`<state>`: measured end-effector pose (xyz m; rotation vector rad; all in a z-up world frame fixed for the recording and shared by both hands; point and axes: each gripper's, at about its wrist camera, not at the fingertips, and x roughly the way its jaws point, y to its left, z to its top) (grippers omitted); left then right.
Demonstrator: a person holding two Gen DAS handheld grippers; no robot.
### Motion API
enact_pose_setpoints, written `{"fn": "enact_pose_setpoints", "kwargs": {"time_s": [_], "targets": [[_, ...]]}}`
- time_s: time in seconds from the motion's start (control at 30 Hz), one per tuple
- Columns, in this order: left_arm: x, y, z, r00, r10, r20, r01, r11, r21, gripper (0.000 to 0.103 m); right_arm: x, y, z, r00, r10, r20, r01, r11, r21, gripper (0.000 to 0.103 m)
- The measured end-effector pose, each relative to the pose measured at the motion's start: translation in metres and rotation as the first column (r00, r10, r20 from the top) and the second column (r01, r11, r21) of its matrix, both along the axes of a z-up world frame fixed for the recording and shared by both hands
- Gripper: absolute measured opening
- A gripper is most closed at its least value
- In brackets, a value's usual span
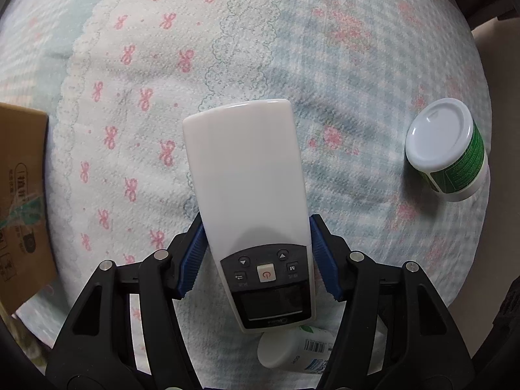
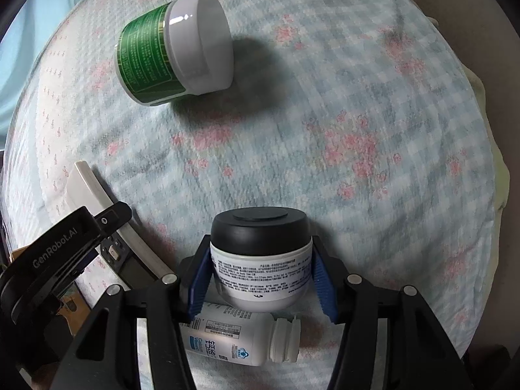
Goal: Organize rigid objects
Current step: 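Grasp the white remote with the left tool while the right tool grasps the black-lidded jar, then carry the remote and black-lidded jar into the cardboard box and open both tools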
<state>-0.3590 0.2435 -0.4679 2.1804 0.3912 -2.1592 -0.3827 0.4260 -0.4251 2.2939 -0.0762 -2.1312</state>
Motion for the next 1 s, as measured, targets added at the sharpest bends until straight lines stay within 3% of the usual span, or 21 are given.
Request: {"fn": "enact_pose_setpoints", "kwargs": {"time_s": [0.33,0.6,0.8,1.0], "targets": [[0.012,-0.012,0.051,0.996,-0.015,-0.084,0.016,1.000,0.005,0.057,0.019,0.018,0.036,0.998,0.015,-0.067,-0.018,0.999,-0.045,0.052],[0.027,-0.029,0.105,0.981,-0.046,-0.190,0.048,0.999,0.002,0.058,0.045,0.021,0.086,0.985,0.082,-0.151,-0.098,0.990,-0.102,0.052],[0.055,-0.061,0.140,0.968,-0.049,-0.247,0.049,0.999,-0.007,0.058,0.057,-0.042,0.125,0.948,0.194,-0.251,-0.227,0.968,-0.108,0.052],[0.088,-0.101,0.169,0.962,-0.030,-0.273,0.028,1.000,-0.009,0.058,0.081,-0.062,0.139,0.919,0.258,-0.296,-0.305,0.945,-0.122,0.052]]}}
